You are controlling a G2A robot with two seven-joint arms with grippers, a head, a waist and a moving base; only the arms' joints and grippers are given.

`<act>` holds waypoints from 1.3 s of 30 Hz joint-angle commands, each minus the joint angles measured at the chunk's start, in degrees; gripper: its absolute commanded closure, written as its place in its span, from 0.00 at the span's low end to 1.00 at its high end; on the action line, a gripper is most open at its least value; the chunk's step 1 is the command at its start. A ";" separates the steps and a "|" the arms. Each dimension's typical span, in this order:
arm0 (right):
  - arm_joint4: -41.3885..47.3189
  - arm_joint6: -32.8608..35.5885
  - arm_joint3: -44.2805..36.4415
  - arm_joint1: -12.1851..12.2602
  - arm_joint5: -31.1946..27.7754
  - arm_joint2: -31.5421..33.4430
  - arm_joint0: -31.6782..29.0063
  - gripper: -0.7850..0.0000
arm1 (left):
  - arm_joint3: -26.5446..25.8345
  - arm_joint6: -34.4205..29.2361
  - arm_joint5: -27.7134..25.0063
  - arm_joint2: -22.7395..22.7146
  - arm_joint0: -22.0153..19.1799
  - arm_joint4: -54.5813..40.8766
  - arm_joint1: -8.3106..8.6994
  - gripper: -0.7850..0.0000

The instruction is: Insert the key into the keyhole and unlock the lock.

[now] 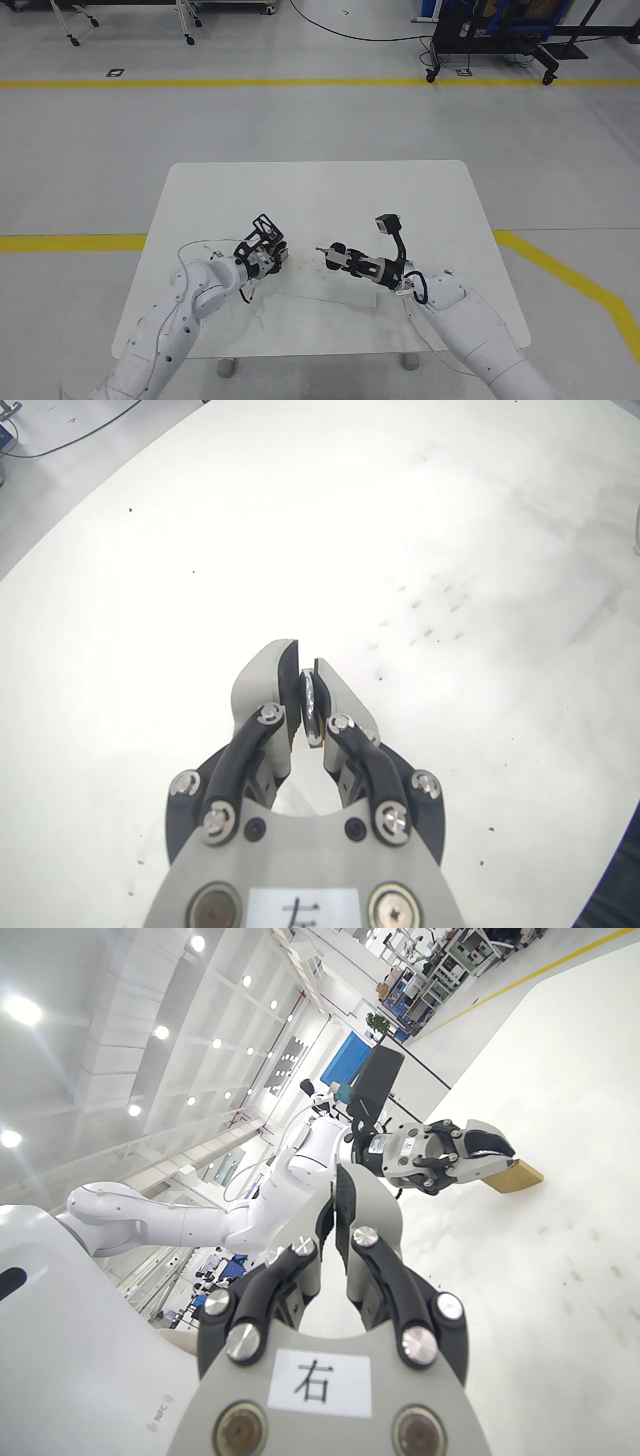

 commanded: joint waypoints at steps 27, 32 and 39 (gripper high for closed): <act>0.00 0.00 0.00 0.00 0.00 0.00 0.00 1.00 | -3.03 -3.62 -2.40 -2.40 2.20 0.25 1.01 0.97; 0.00 0.00 0.00 0.00 0.00 0.00 0.00 1.00 | -3.91 -3.40 -2.22 -2.68 2.70 0.58 1.16 1.00; 0.00 0.00 0.00 0.00 0.00 0.00 0.00 1.00 | -5.15 0.56 2.84 -4.49 3.05 -1.54 1.02 1.00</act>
